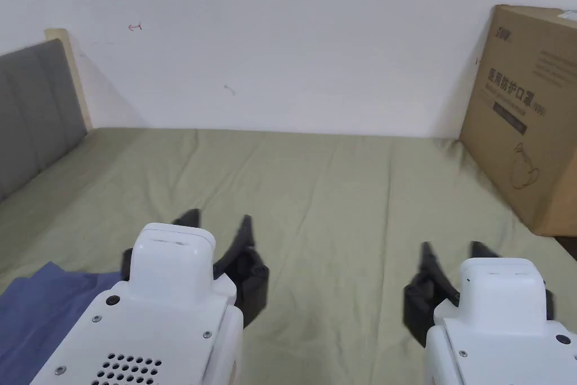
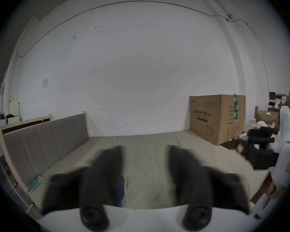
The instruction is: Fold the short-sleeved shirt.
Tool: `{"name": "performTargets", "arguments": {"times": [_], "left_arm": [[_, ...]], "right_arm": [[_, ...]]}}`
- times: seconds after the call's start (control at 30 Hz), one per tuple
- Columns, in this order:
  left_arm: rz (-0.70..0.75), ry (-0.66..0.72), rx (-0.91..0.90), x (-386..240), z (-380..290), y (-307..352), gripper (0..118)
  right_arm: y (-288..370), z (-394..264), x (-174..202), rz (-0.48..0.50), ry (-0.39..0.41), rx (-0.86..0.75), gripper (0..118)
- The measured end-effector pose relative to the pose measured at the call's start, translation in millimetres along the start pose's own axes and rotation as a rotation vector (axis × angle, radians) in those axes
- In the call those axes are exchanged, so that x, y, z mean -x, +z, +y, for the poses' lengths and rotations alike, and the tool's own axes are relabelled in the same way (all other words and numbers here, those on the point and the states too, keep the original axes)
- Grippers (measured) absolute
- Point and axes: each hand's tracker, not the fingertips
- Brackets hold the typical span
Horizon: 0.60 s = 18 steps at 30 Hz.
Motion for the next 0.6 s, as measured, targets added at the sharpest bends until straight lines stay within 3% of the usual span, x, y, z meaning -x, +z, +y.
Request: {"name": "performTargets", "arguments": {"times": [0.03,0.1,0.2,0.6], "left_arm": [[0.004,-0.003,0.004,-1.4,-0.9,-2.3,4],[0.022,-0.019,0.020,-2.6,-1.9,-3.6,2],[0.010,0.000,0.022,-1.1,-2.1,-3.8,0],[0.045,0.019,0.038,14.3,2.0,0.4,0]], "right_arm": [[-1.1,-0.1,-0.4,-0.014,-0.007,0.002,12],[-3.5,1.4,-0.9,0.014,-0.013,0.013,11],[-4.2,-0.1,1.6,-0.010,0.014,0.001,1],[-9.2,7.8,10.8,0.057,-0.013,0.015,0]]}}
